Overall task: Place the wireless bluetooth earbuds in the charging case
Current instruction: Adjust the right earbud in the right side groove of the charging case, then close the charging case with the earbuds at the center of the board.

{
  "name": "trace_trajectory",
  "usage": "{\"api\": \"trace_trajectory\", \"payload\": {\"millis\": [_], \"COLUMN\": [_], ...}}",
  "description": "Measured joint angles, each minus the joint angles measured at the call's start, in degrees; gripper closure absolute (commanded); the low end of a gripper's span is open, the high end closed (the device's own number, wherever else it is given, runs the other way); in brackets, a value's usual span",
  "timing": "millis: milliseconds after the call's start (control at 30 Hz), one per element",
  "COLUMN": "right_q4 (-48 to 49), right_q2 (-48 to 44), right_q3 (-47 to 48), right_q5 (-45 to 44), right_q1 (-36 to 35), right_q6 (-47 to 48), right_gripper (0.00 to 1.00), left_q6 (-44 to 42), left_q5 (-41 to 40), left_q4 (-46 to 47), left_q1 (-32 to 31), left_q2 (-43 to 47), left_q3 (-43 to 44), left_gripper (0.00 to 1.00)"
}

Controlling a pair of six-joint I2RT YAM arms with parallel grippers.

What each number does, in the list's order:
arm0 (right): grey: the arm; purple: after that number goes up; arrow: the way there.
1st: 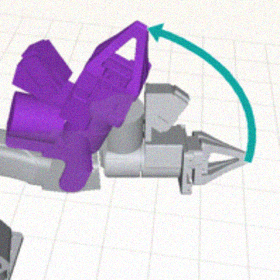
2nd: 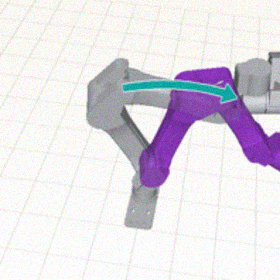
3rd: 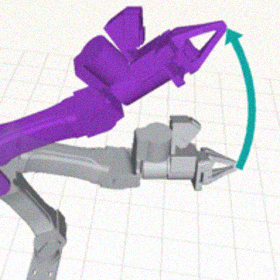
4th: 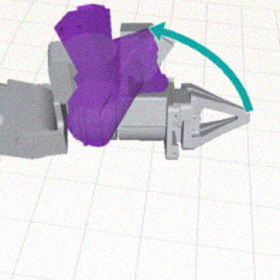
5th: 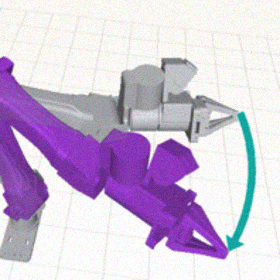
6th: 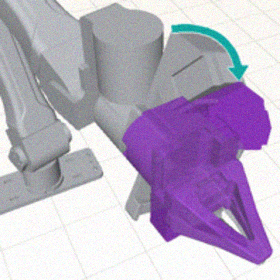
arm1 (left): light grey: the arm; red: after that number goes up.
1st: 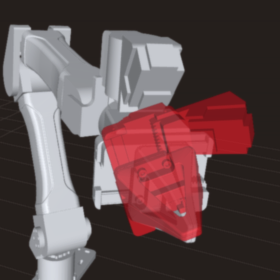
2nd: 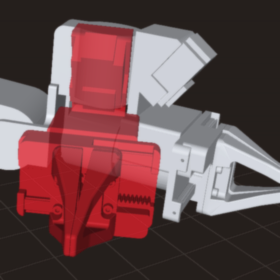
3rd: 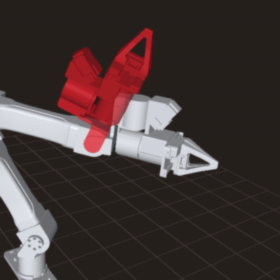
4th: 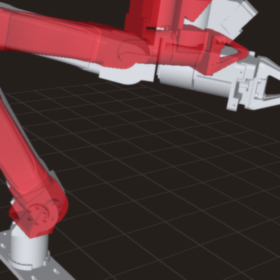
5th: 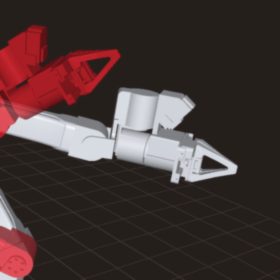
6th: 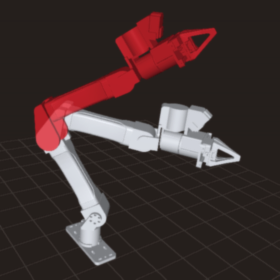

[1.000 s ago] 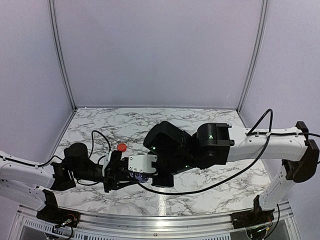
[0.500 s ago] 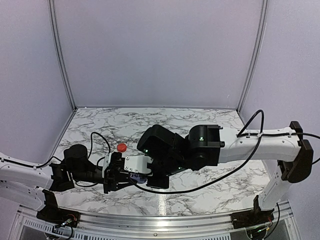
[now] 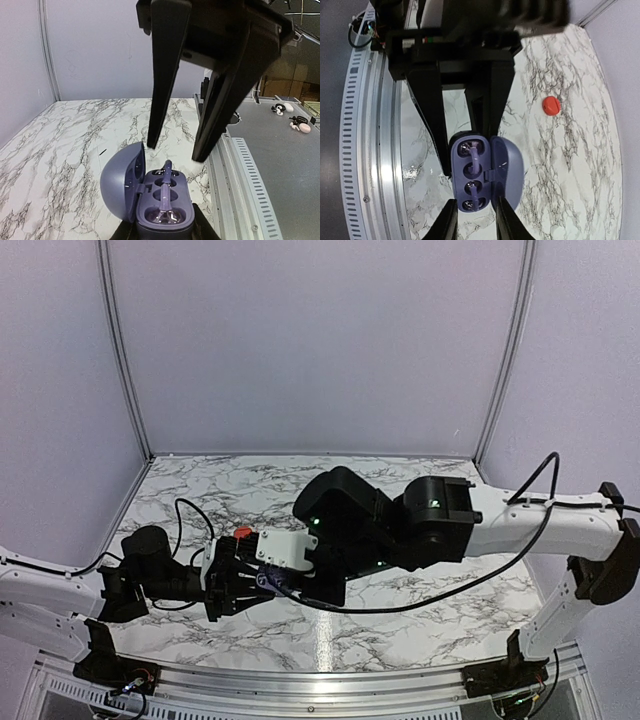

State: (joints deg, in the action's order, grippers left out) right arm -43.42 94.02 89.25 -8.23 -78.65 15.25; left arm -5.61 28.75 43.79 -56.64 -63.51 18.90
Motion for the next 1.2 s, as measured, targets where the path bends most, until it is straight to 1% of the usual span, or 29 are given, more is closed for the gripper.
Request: {"api": "trace_trajectory", "payload": {"millis": [100, 167, 300, 367, 500, 600, 833, 1067, 1200], "right_q4": [1.92, 3.78, 7.89, 9.44, 10.6, 11.21, 11.37, 11.56, 11.82], "right_q2": [-3.43, -5.6, -10.08, -11.34, -10.21, -7.98, -3.52, -3.5, -3.82], "right_q3": [-0.66, -1.49, -4.76, -6.32, -7.02, -7.04, -7.02, -7.02, -7.17], "right_q5": [-0.02, 0.17, 3.13, 4.46, 3.72, 2.54, 2.71, 2.43, 2.03], "right_q1": [0.2, 0.28, 2.32, 5.14, 10.21, 11.63, 11.06, 6.36, 5.64], "right_q6": [-0.2, -0.22, -1.14, -2.25, -4.7, -5.66, -5.33, -3.04, -2.51], "right_gripper": [0.69, 0.63, 0.62, 0.63, 0.63, 0.63, 0.63, 0.63, 0.63], "left_q6": [0.0, 0.0, 0.0, 0.0, 0.04, 0.17, 1.25, 3.74, 4.74], "left_q5": [-0.09, -0.11, -0.11, -0.11, 0.15, 0.39, 0.11, -1.7, -1.81], "left_q4": [0.44, 0.7, 1.01, 1.01, 1.01, 1.01, 1.31, 1.22, 0.96], "left_q1": [0.0, 0.0, 0.0, 0.0, 0.0, 0.0, 0.0, -0.07, -0.48], "left_q2": [0.02, 0.02, 0.02, 0.04, 0.22, 0.22, 0.22, 0.11, 0.02], "left_q3": [0.0, 0.0, 0.0, 0.0, 0.07, 0.35, 1.09, 2.01, 2.01], "left_gripper": [1.0, 1.0, 1.0, 1.0, 1.0, 1.0, 1.0, 1.0, 1.0]}}
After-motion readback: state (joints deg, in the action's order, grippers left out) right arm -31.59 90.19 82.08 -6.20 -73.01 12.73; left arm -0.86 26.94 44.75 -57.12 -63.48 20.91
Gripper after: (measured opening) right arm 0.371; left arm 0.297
